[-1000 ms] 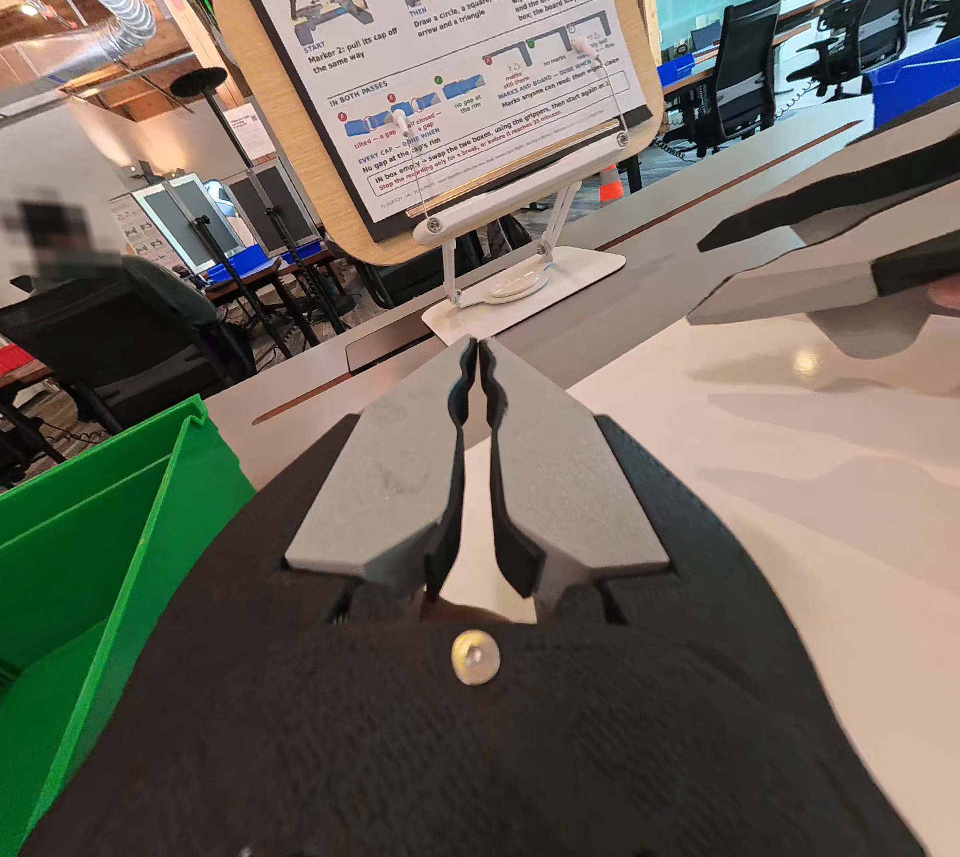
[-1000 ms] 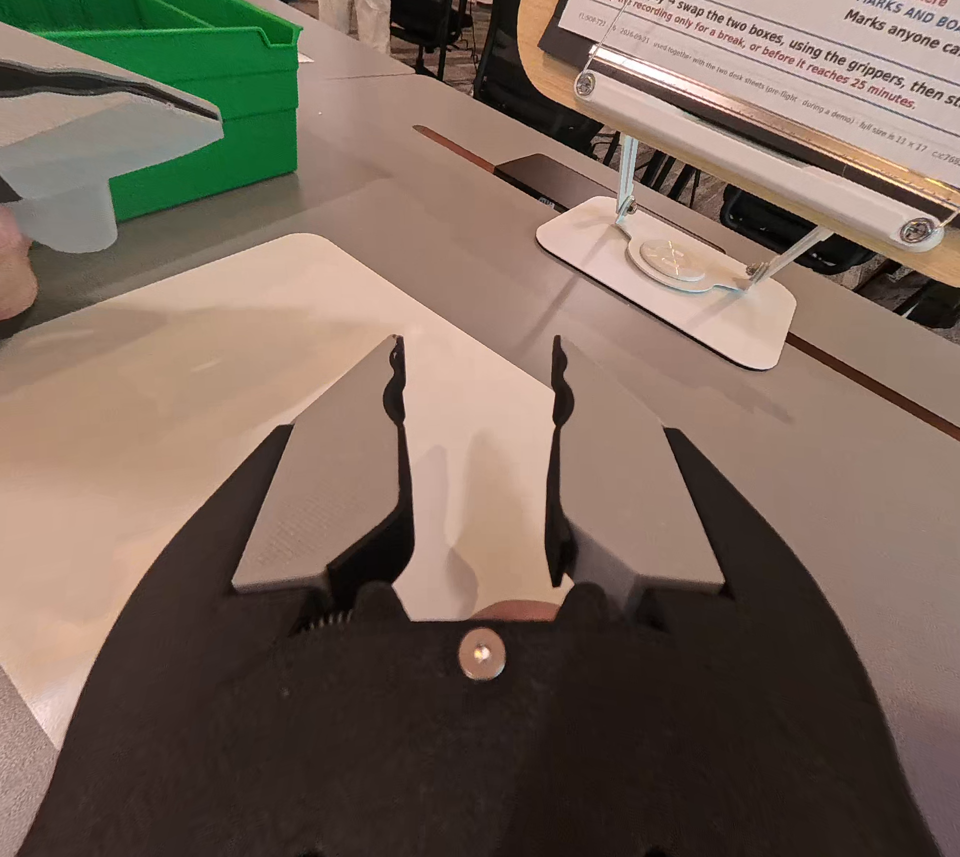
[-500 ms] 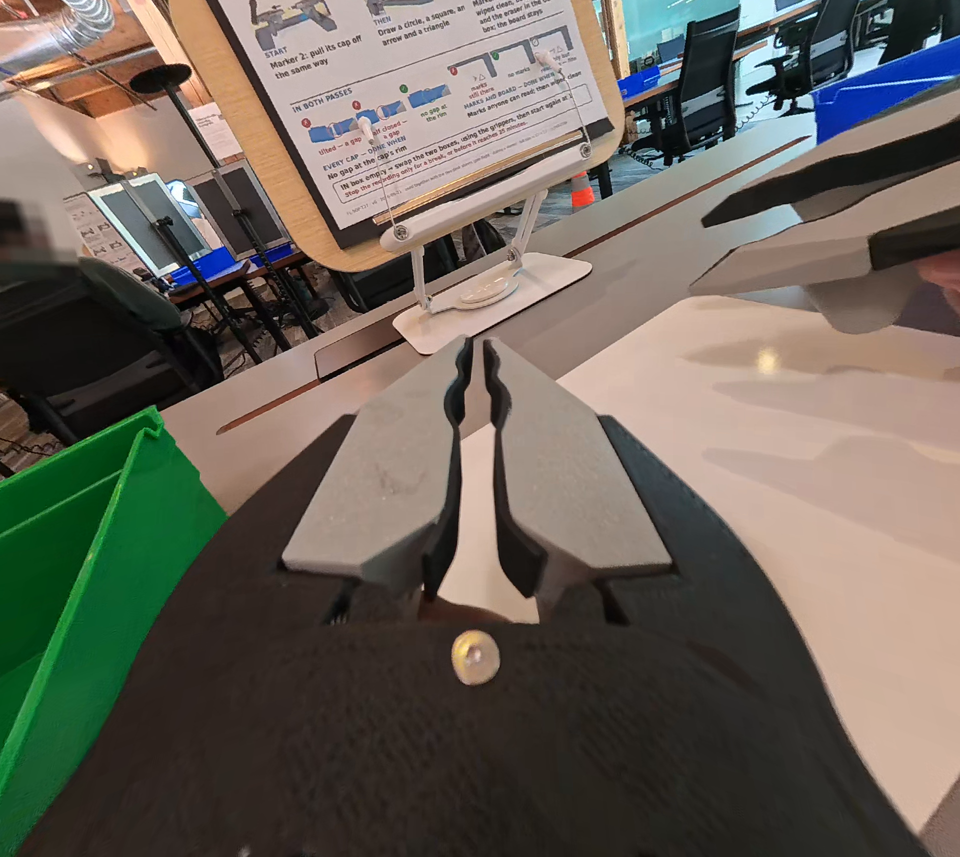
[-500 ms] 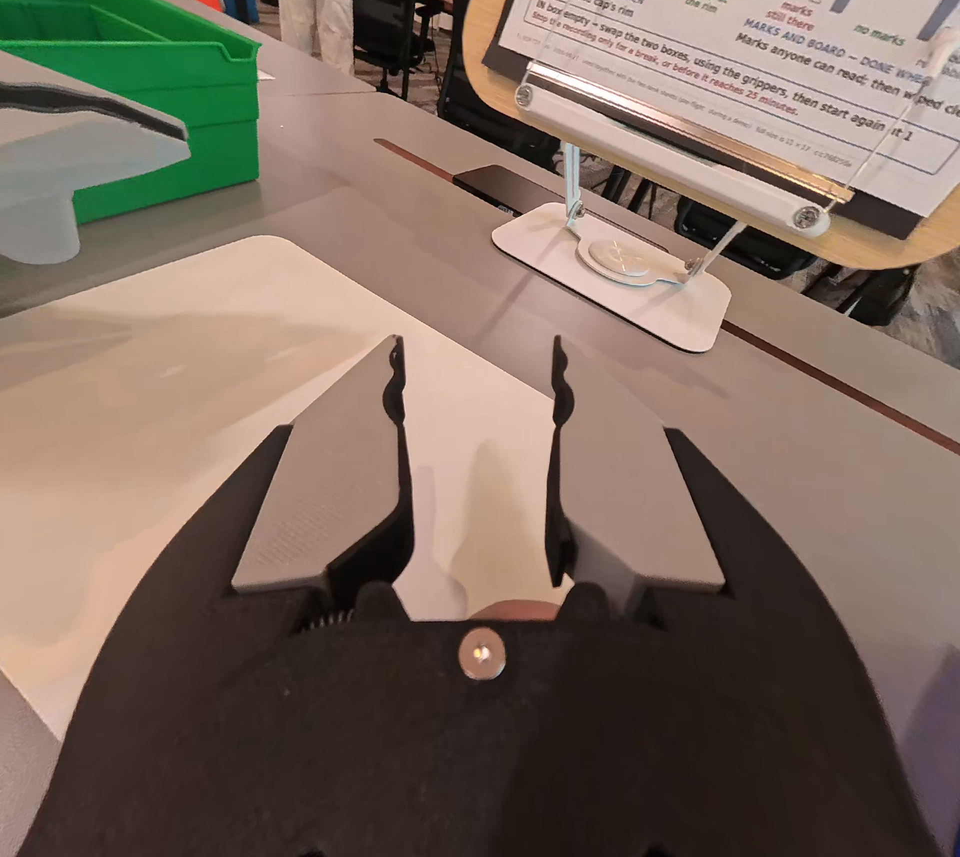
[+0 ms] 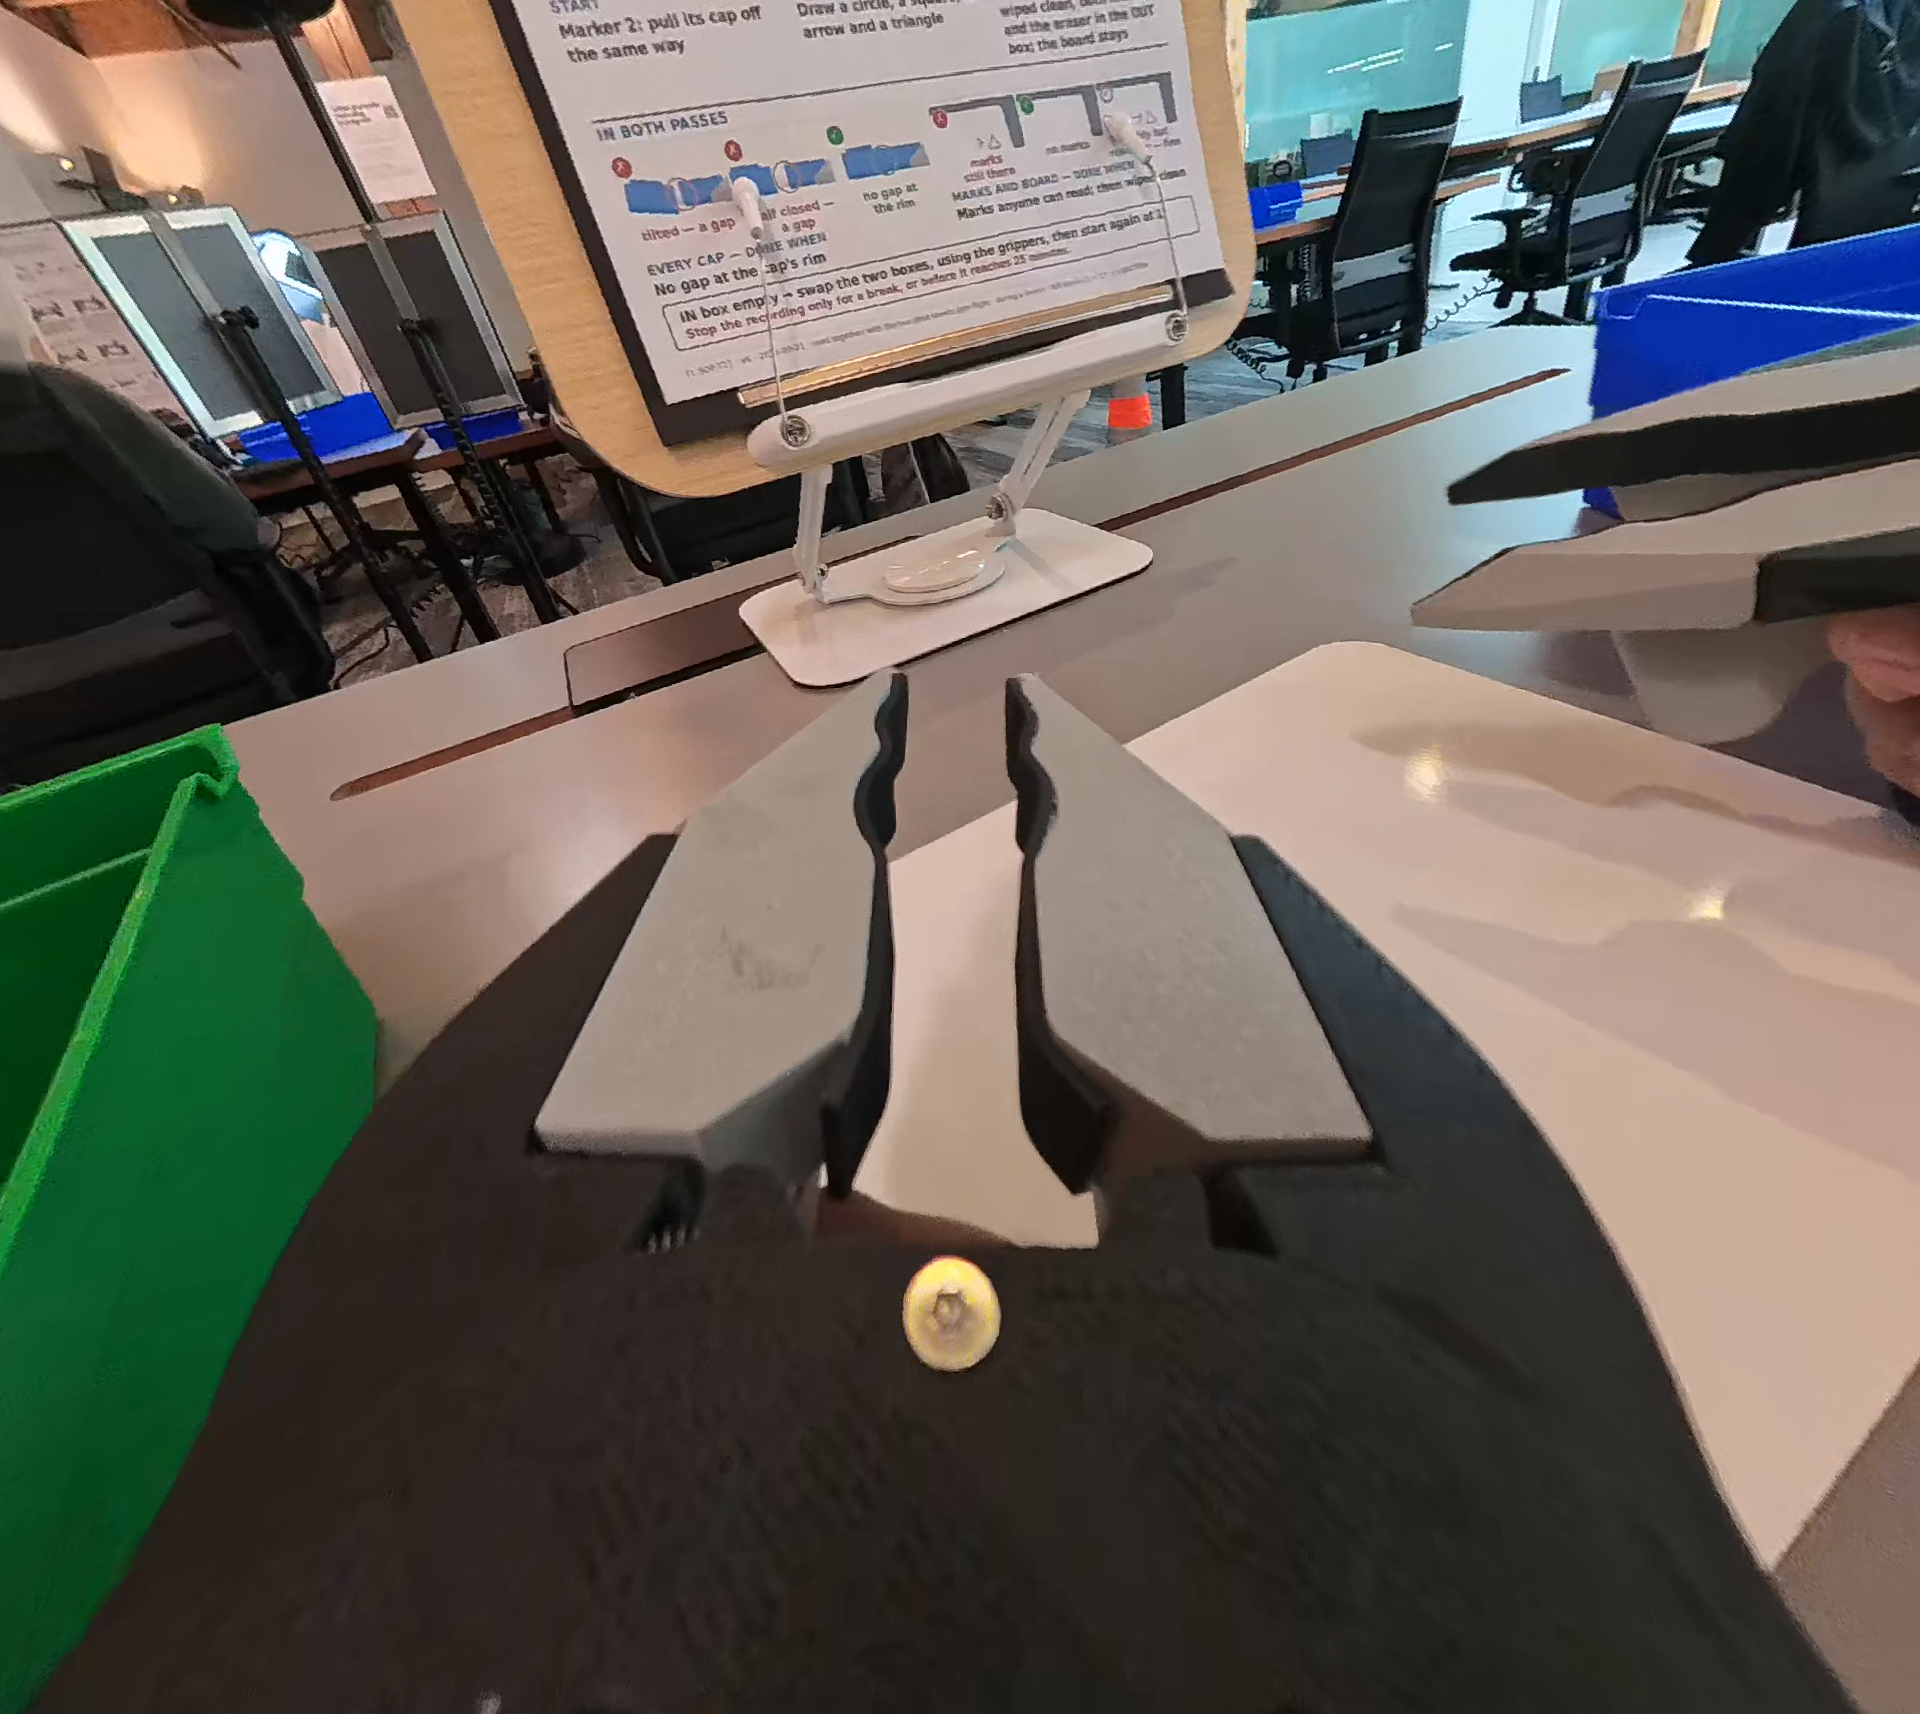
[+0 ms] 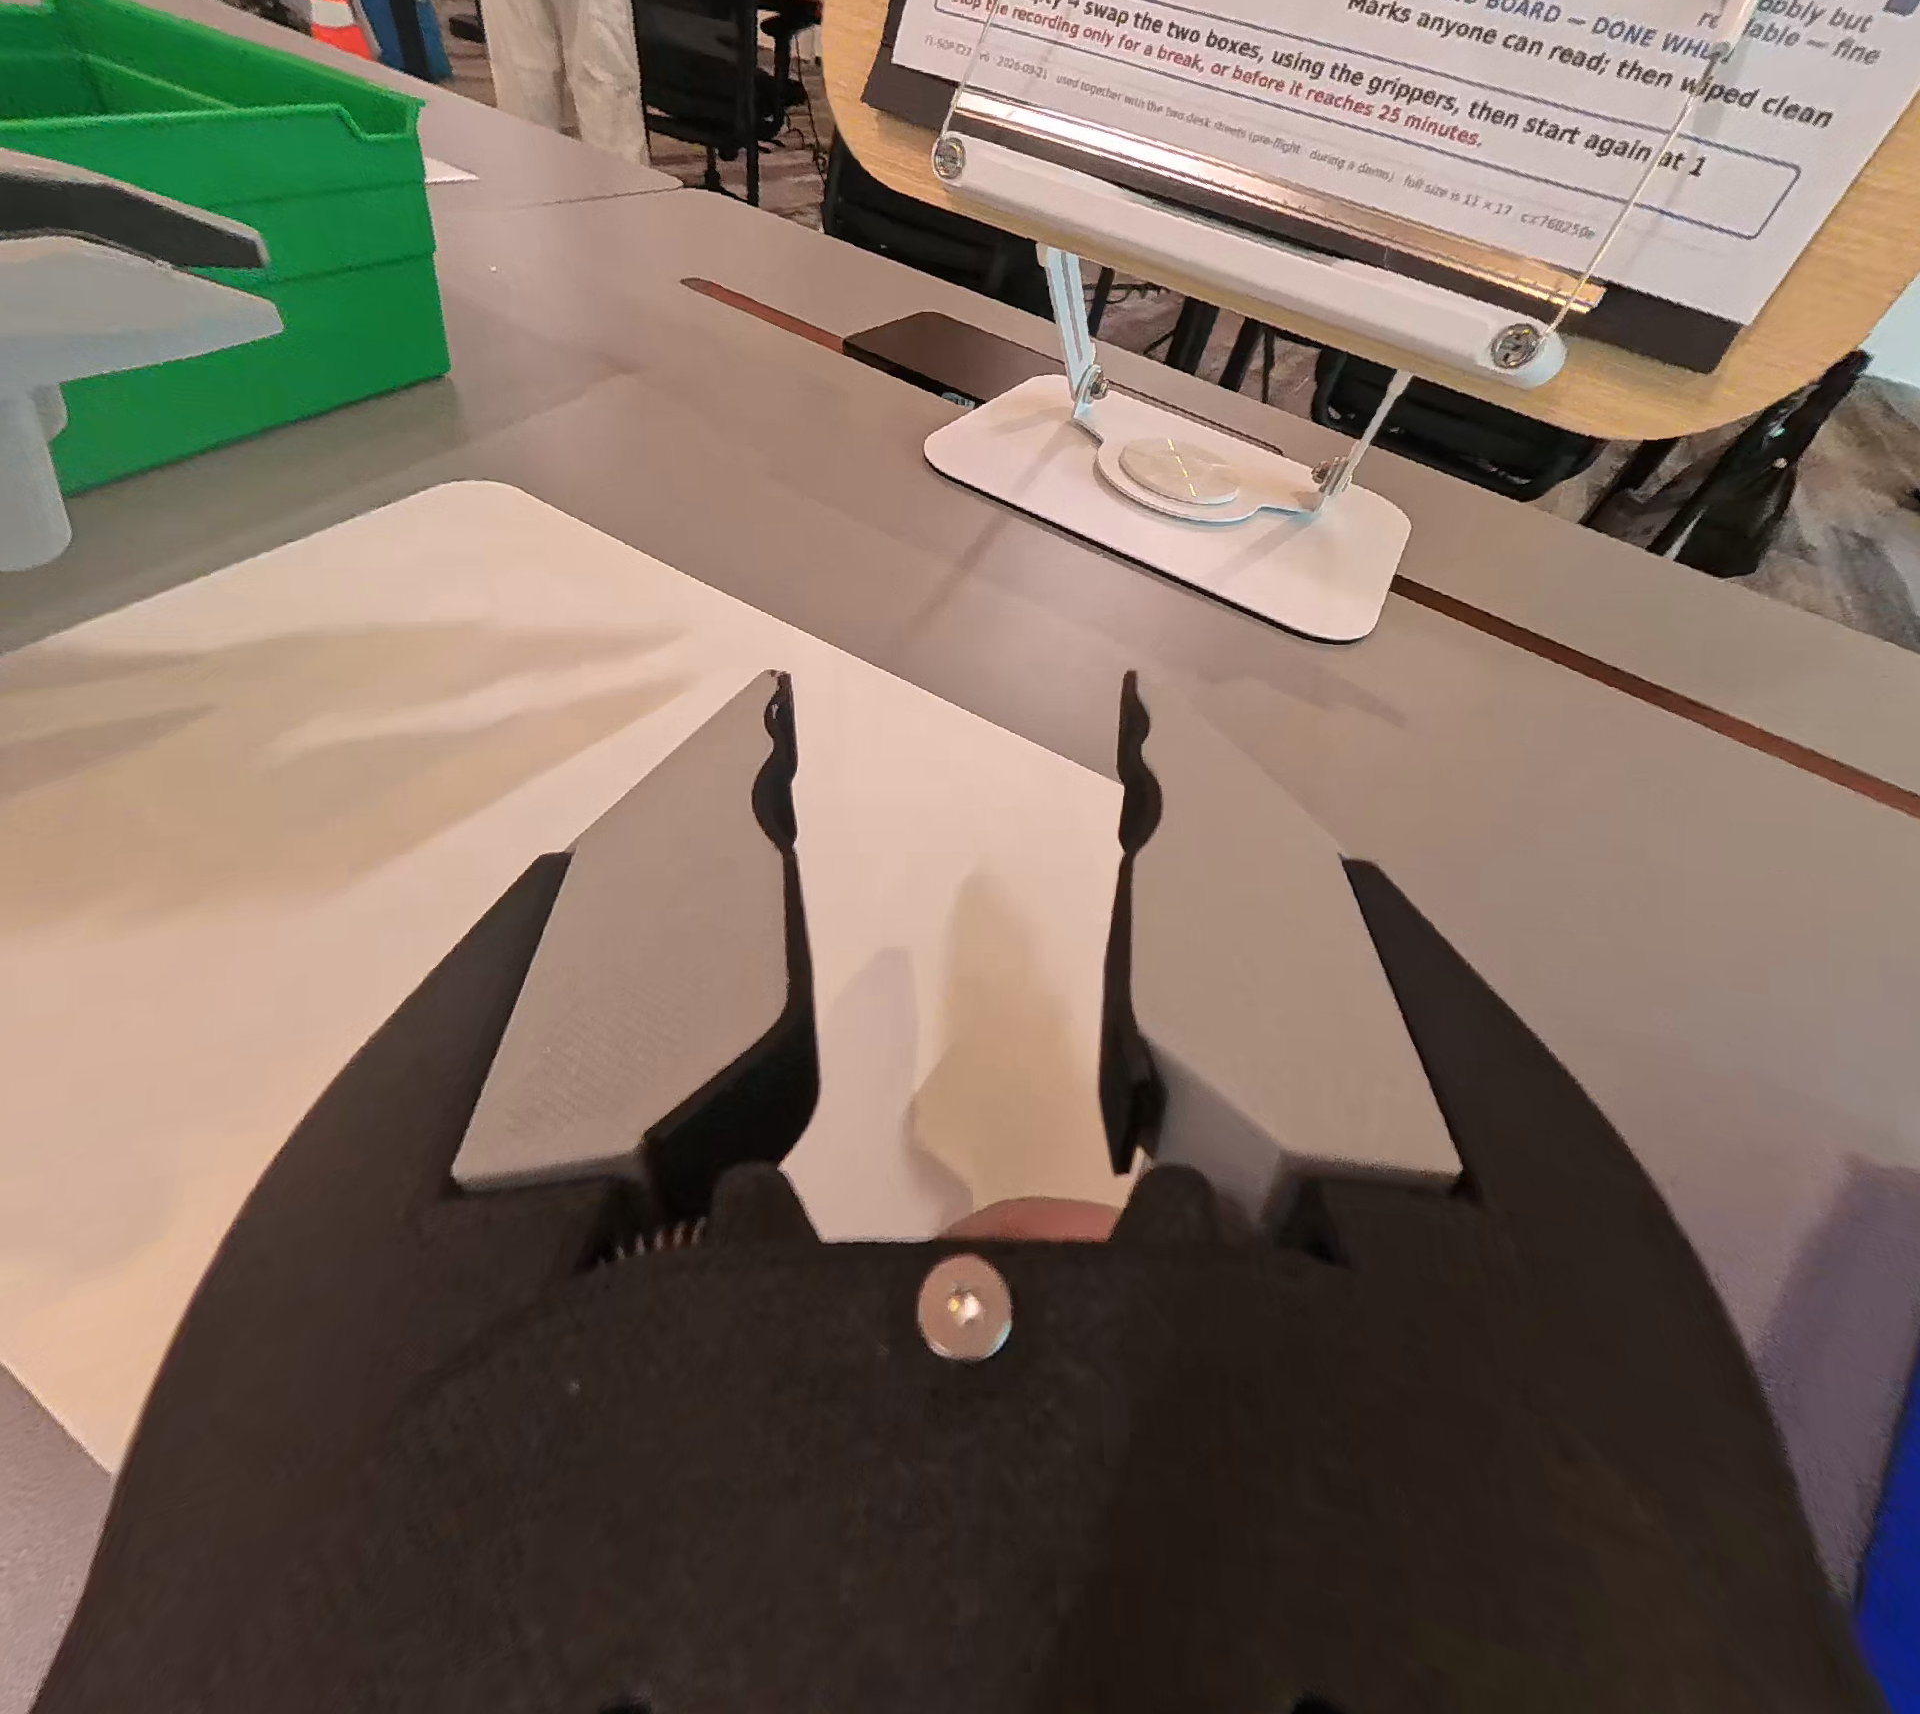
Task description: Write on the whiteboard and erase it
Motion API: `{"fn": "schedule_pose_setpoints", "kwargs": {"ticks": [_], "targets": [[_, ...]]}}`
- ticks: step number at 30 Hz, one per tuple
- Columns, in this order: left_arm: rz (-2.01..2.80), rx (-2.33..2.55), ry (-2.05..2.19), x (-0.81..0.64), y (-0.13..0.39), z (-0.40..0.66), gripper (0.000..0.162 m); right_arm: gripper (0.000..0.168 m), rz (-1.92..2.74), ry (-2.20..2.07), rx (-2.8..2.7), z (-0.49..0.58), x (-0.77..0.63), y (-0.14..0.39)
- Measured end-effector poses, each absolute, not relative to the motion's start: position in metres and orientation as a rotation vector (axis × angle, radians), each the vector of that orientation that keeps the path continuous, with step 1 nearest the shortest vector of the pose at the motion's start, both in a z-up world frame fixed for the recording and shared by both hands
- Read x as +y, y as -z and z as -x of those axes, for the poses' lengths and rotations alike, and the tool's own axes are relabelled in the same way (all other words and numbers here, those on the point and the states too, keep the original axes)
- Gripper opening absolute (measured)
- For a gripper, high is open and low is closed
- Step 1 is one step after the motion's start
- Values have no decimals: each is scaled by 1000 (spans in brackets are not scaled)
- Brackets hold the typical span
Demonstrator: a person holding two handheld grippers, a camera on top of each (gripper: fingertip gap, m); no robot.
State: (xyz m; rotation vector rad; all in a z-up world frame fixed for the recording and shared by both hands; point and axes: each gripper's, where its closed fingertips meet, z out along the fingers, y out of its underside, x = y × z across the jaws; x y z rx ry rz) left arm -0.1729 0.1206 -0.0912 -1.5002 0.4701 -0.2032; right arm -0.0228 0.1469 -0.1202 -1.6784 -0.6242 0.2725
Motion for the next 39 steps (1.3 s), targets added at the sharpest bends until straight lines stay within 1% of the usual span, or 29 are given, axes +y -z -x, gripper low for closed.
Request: {"fn": "schedule_pose_setpoints", "kwargs": {"ticks": [8, 30, 34, 35, 37, 39], "targets": [[1485, 507, 167, 118, 92, 167, 15, 60, 1657, -282, -619, 21, 144, 114], [1451, 520, 106, 115, 90, 169, 12, 60, 1680, -308, -612, 15, 137, 118], [1423, 547, 73, 113, 89, 168, 10, 59, 1692, -305, -628, 17, 138, 121], [1424, 550, 66, 113, 89, 167, 11, 59, 1697, -305, -634, 19, 138, 122], [1440, 511, 57, 116, 89, 172, 27, 59, 1701, -302, -646, 20, 137, 123], [1461, 483, 85, 118, 89, 174, 34, 59, 1697, -290, -652, 20, 136, 123]]}}
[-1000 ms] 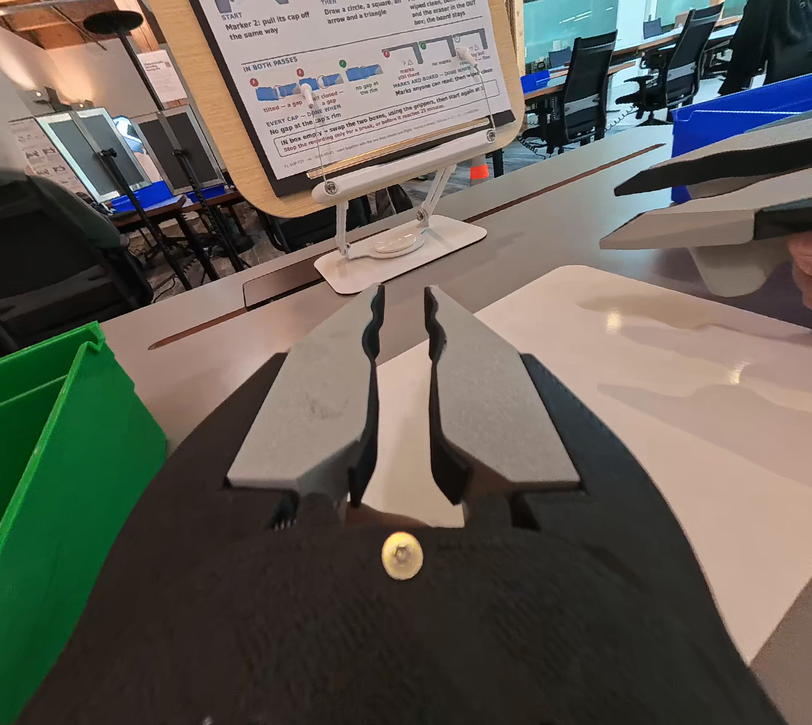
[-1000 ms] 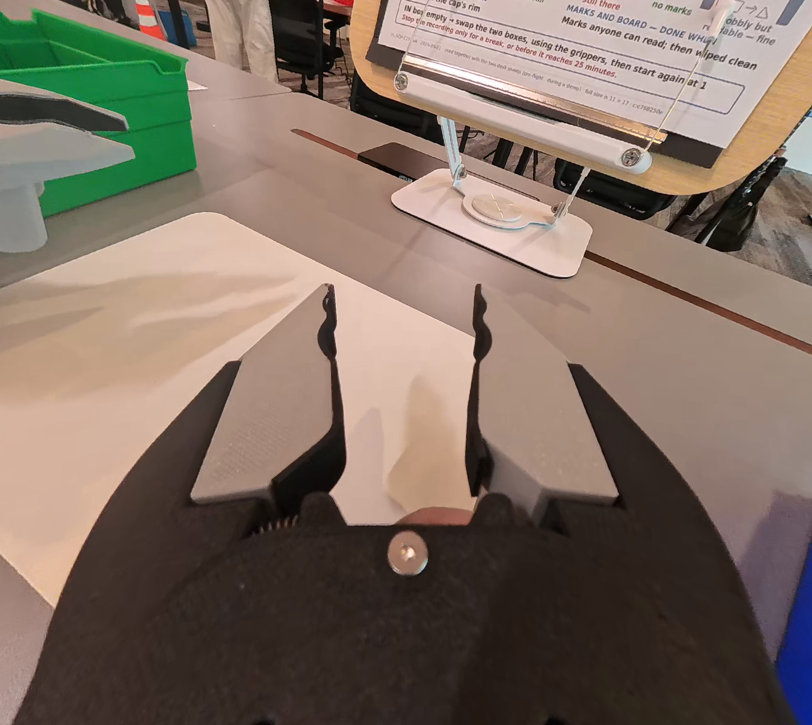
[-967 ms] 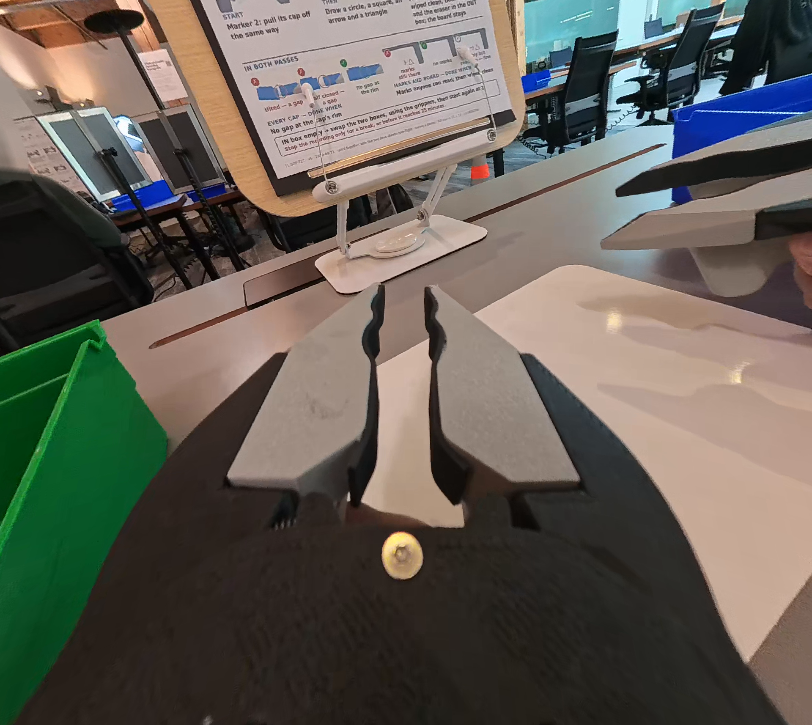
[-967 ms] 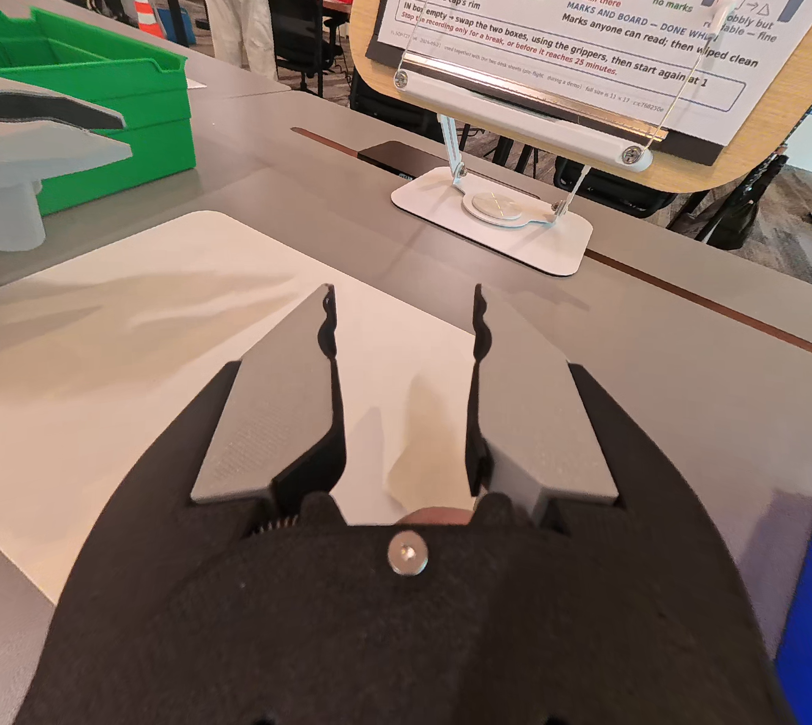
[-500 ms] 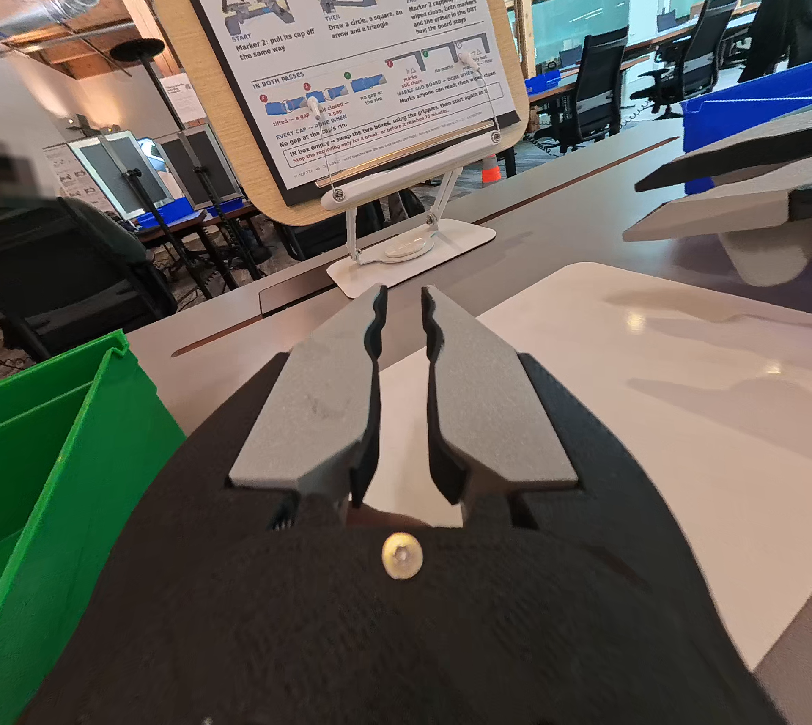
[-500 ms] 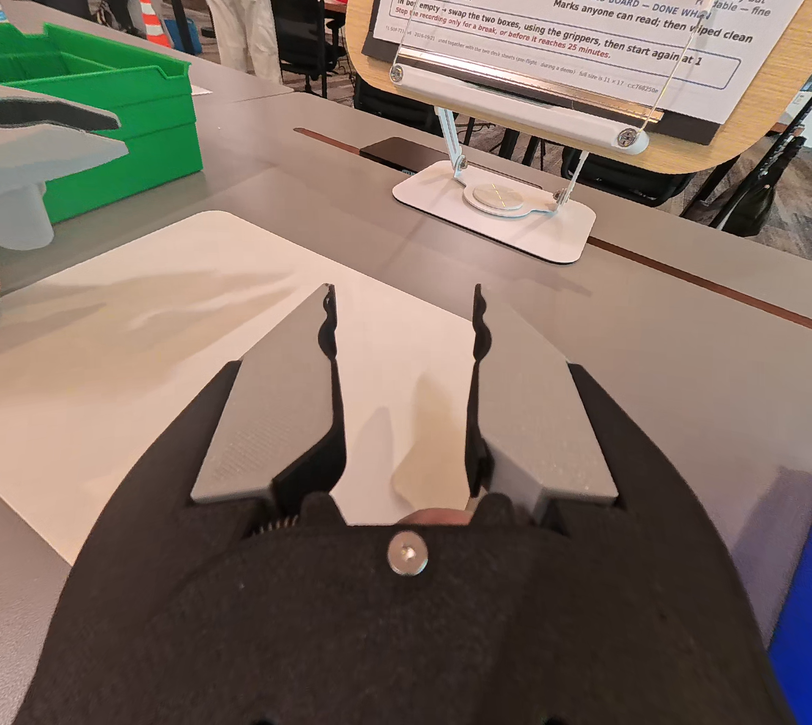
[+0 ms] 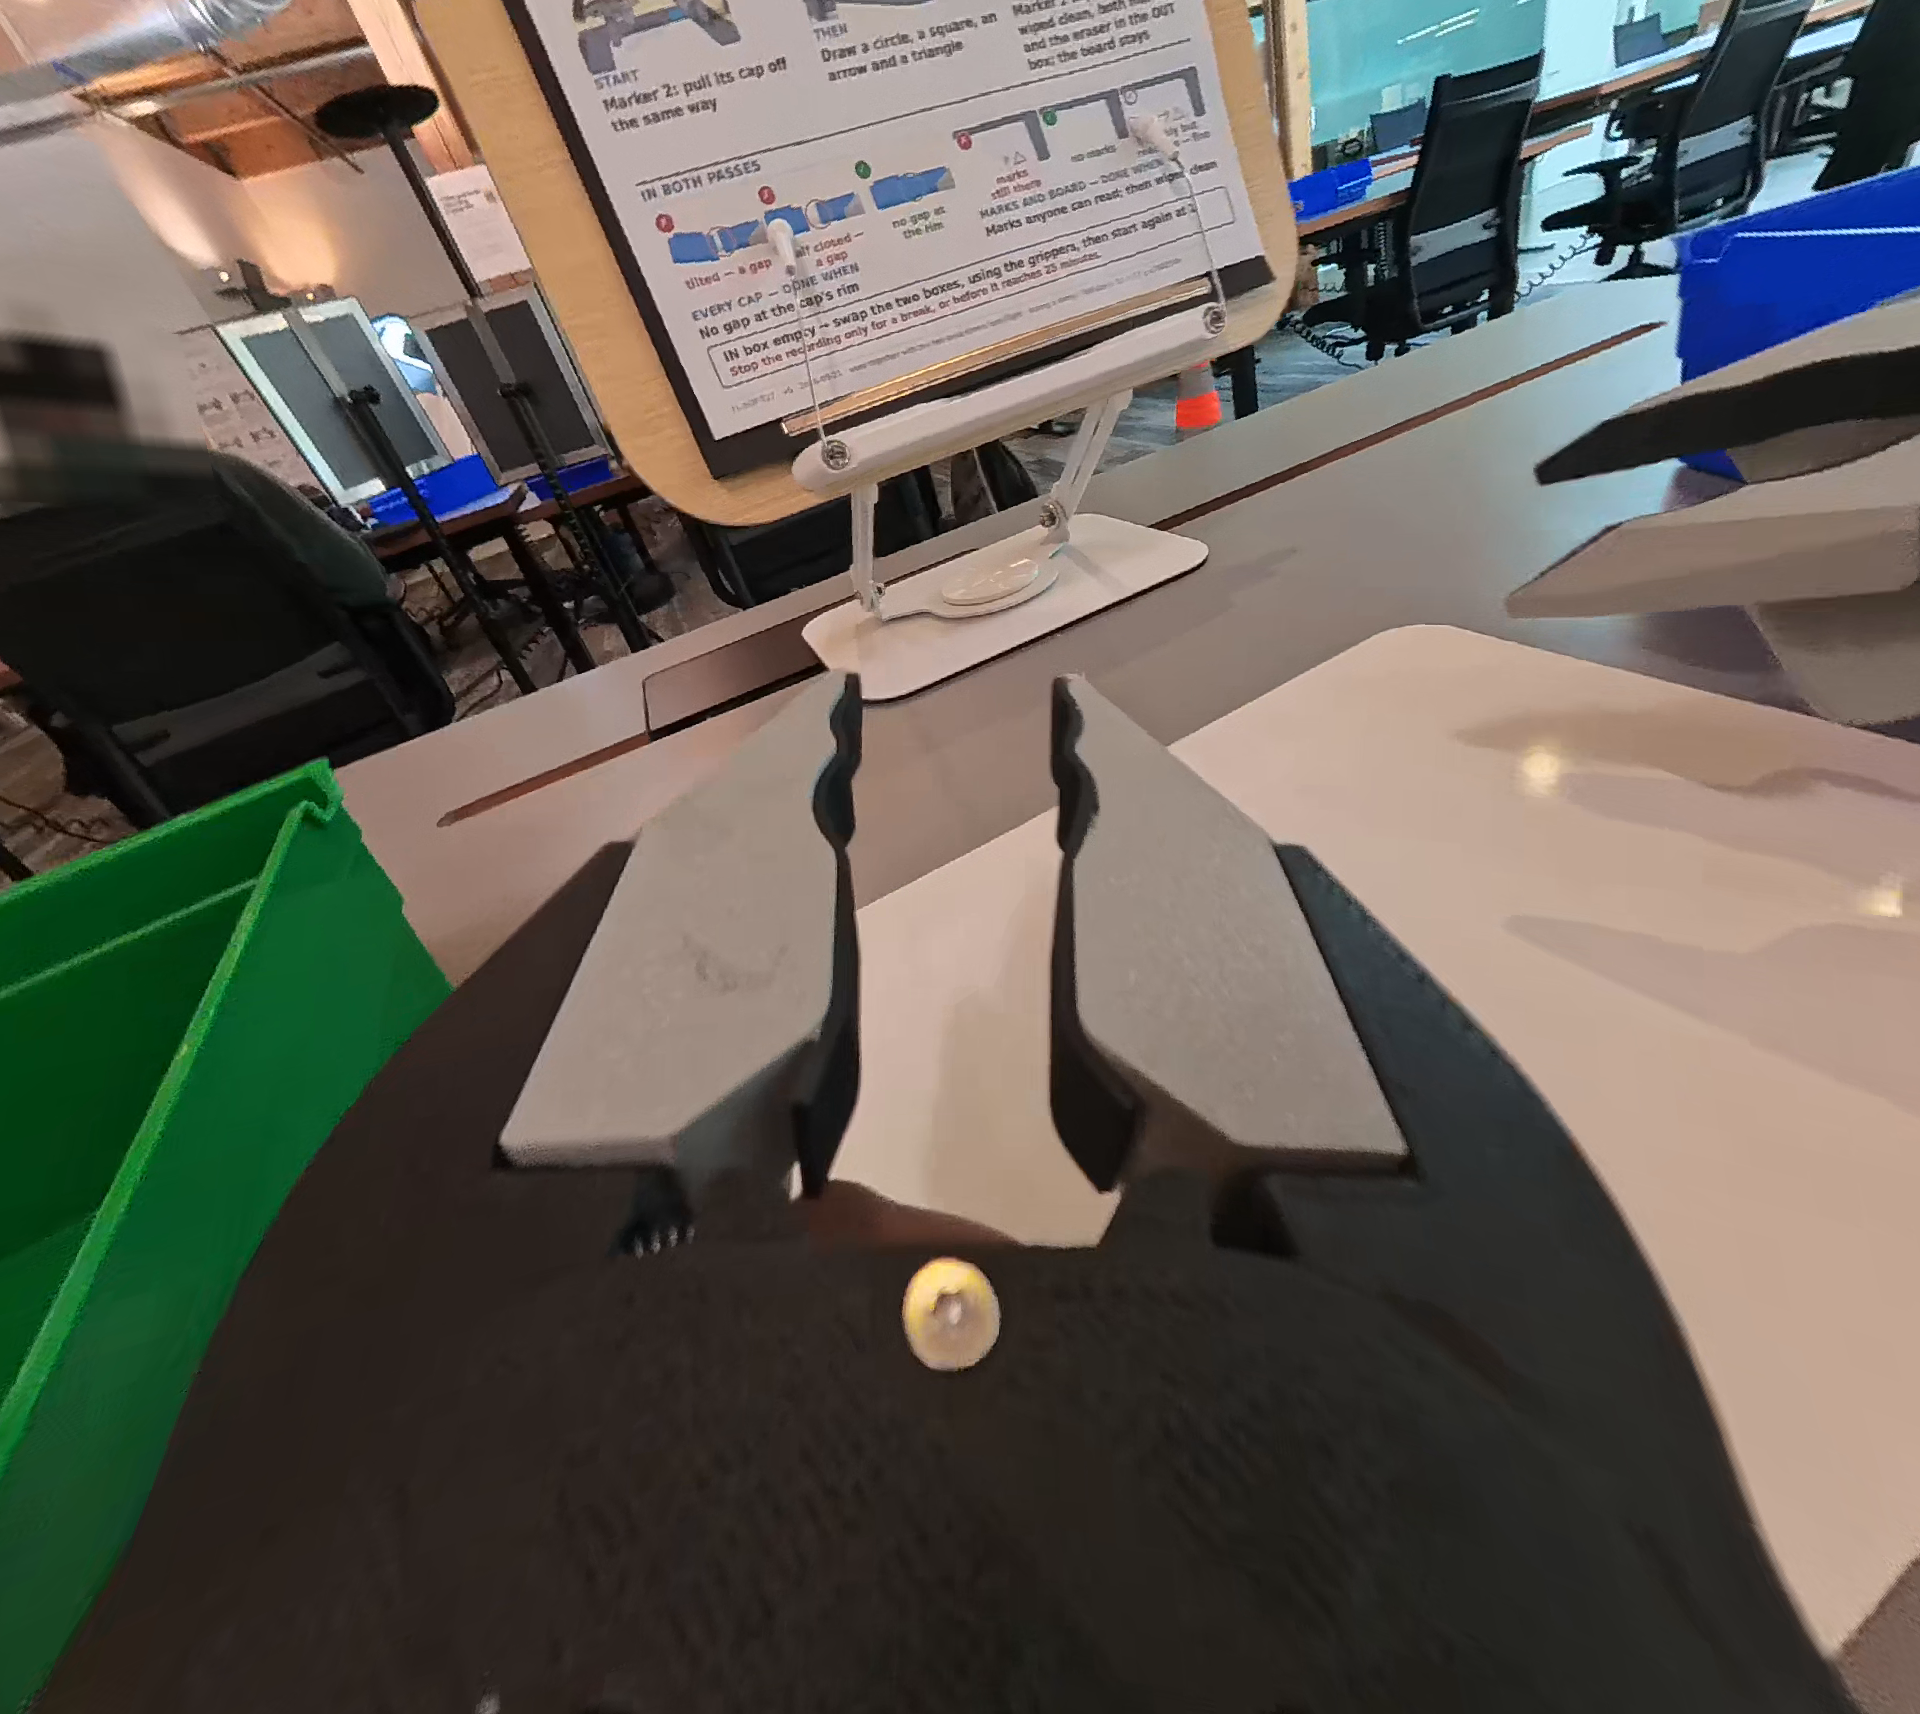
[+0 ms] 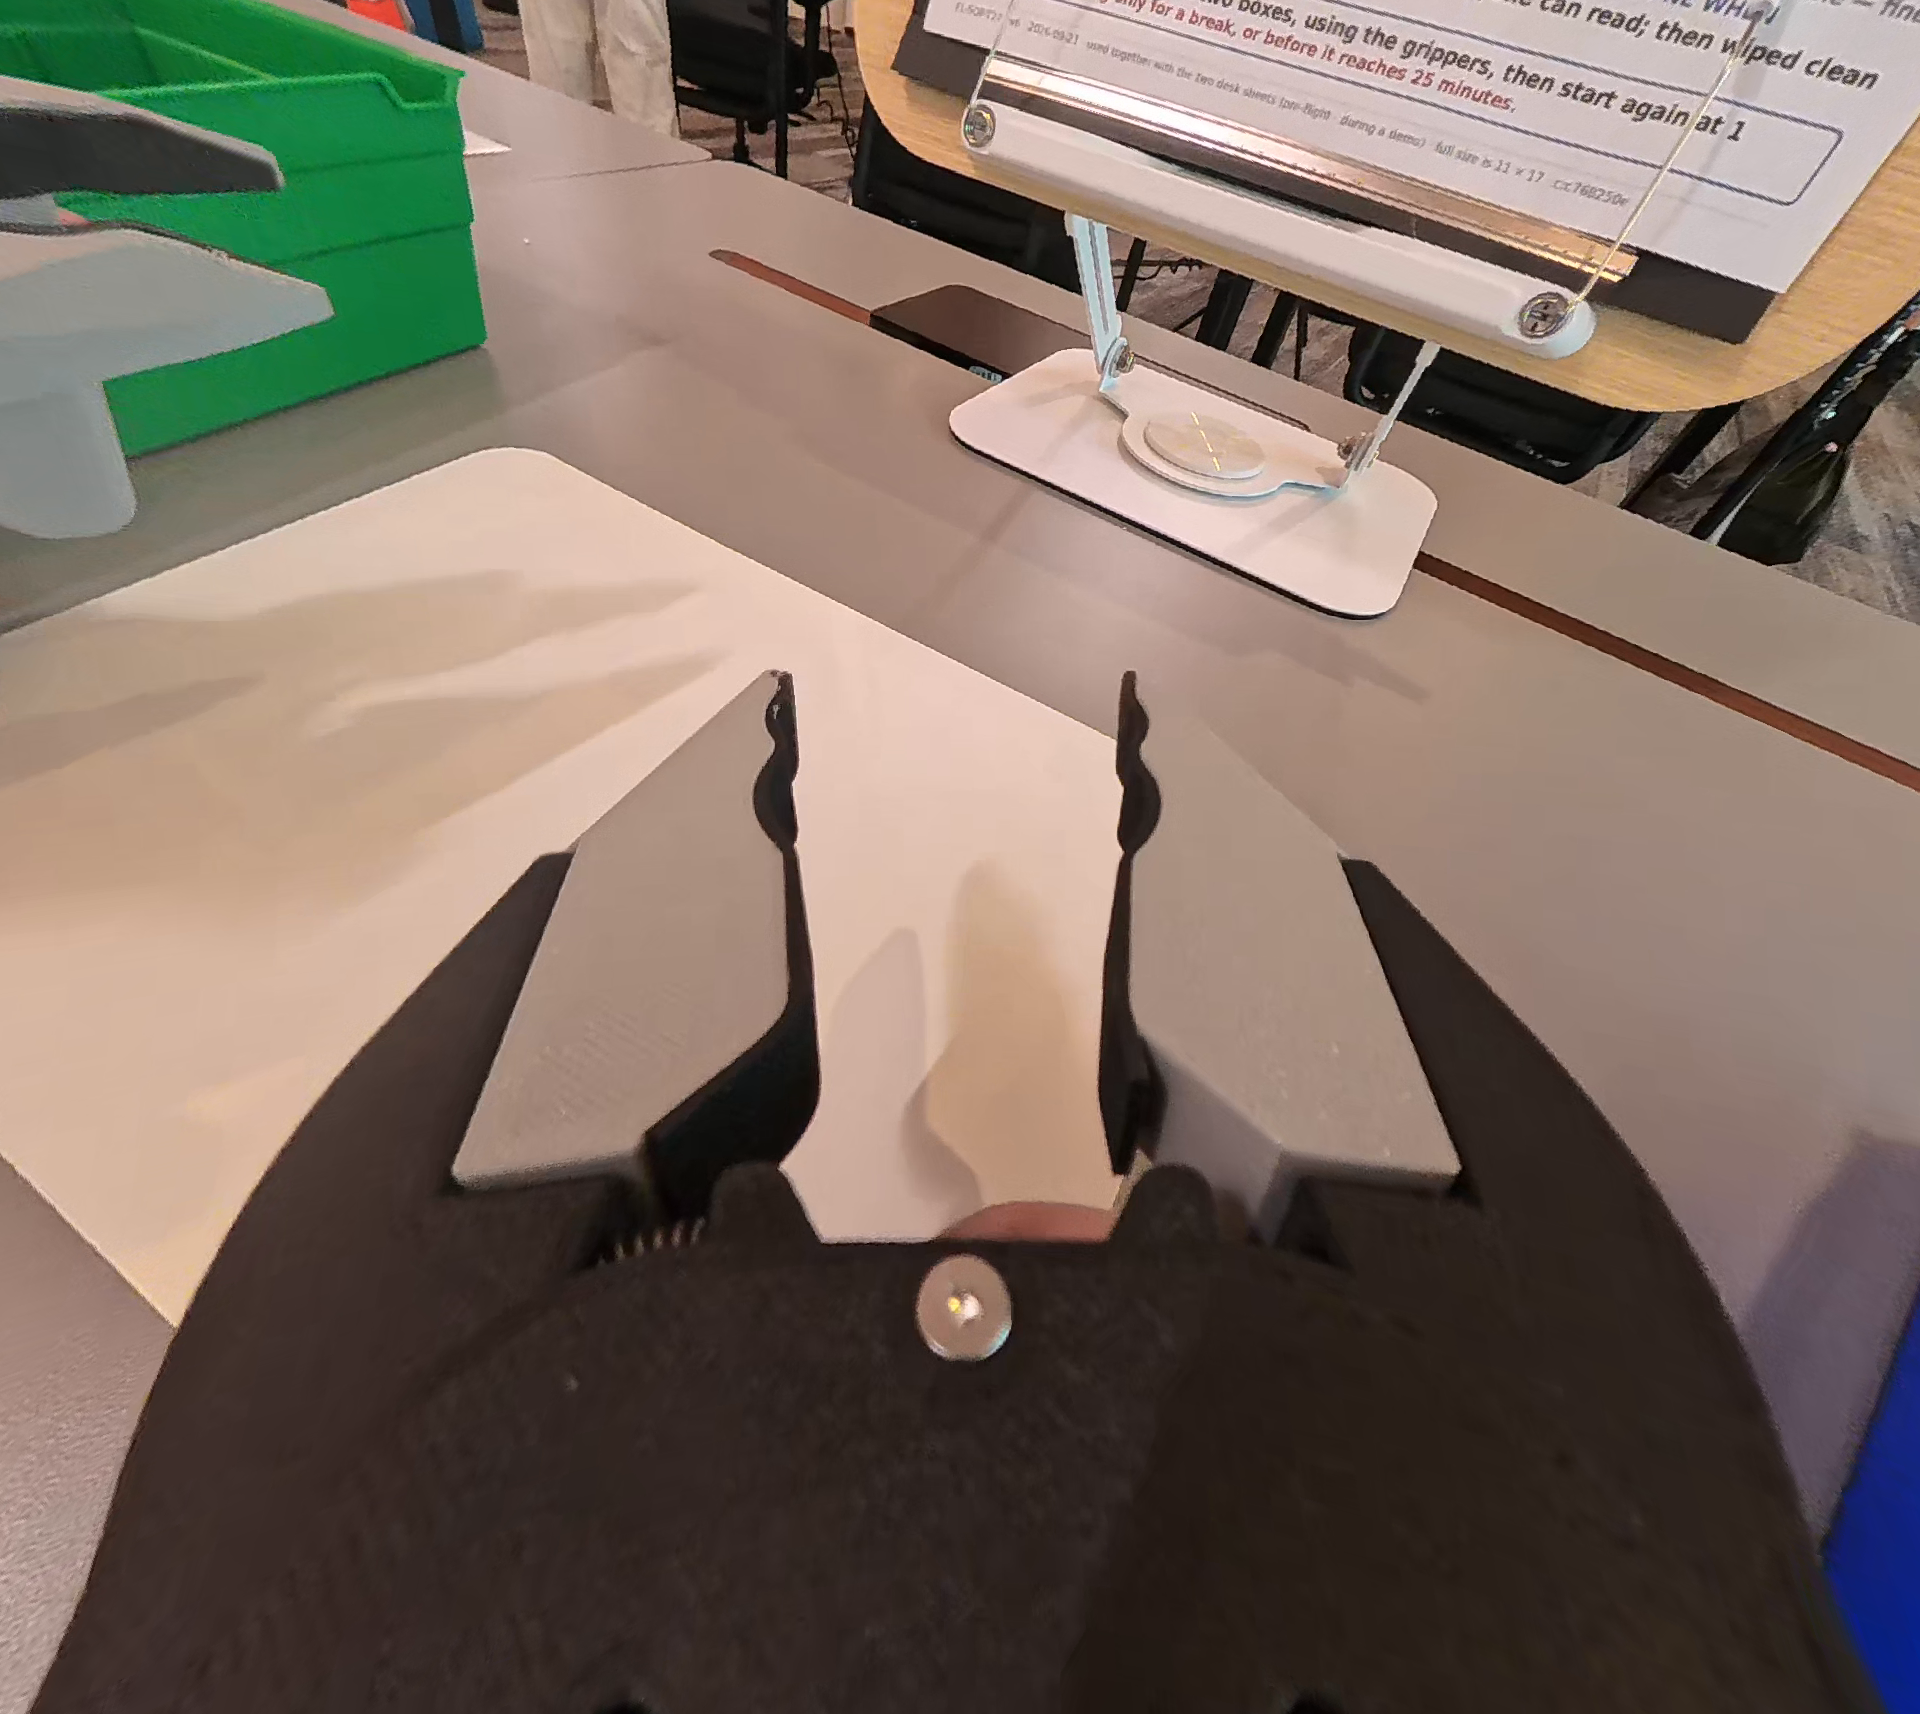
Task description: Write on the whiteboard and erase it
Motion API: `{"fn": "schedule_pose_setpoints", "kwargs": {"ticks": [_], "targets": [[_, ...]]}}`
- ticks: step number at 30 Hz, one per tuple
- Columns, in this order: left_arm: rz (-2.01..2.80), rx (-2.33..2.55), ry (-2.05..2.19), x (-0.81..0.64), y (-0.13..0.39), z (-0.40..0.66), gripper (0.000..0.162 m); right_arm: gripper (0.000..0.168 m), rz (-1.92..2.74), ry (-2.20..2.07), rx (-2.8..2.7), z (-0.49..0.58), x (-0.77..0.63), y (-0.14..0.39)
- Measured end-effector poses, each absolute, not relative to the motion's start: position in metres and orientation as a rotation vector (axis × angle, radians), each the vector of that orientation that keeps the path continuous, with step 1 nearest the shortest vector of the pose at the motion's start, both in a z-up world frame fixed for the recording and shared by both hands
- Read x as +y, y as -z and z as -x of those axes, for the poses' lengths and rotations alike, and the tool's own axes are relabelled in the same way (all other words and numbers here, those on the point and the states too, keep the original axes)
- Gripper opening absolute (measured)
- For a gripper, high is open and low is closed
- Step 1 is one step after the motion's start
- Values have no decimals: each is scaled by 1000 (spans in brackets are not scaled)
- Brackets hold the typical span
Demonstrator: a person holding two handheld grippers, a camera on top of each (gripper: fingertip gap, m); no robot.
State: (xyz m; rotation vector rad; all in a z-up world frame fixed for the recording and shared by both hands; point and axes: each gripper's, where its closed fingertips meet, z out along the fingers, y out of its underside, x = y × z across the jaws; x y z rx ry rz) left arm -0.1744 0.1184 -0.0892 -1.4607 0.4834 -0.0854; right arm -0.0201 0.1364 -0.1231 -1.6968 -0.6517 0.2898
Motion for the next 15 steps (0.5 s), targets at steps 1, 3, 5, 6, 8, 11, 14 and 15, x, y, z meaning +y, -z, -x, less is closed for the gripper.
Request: {"fn": "schedule_pose_setpoints", "kwargs": {"ticks": [1, 3, 5, 6, 8, 11, 14, 15], "targets": [[1468, 467, 99, 119, 89, 176, 35, 59, 1695, -287, -652, 20, 136, 123], [1471, 454, 125, 119, 88, 178, 34, 59, 1692, -292, -650, 20, 136, 122], [1478, 456, 129, 119, 89, 180, 32, 59, 1695, -298, -650, 21, 136, 122], [1480, 454, 123, 119, 89, 181, 31, 59, 1697, -301, -652, 21, 136, 123], [1471, 442, 116, 119, 86, 184, 30, 59, 1700, -299, -659, 22, 136, 124], [1464, 433, 149, 116, 81, 183, 34, 59, 1692, -290, -669, 23, 135, 123], [1388, 378, 136, 110, 64, 190, 42, 59, 1686, -283, -671, 23, 134, 122], [1345, 344, 122, 107, 55, 195, 48, 59, 1688, -285, -671, 23, 134, 122]]}}
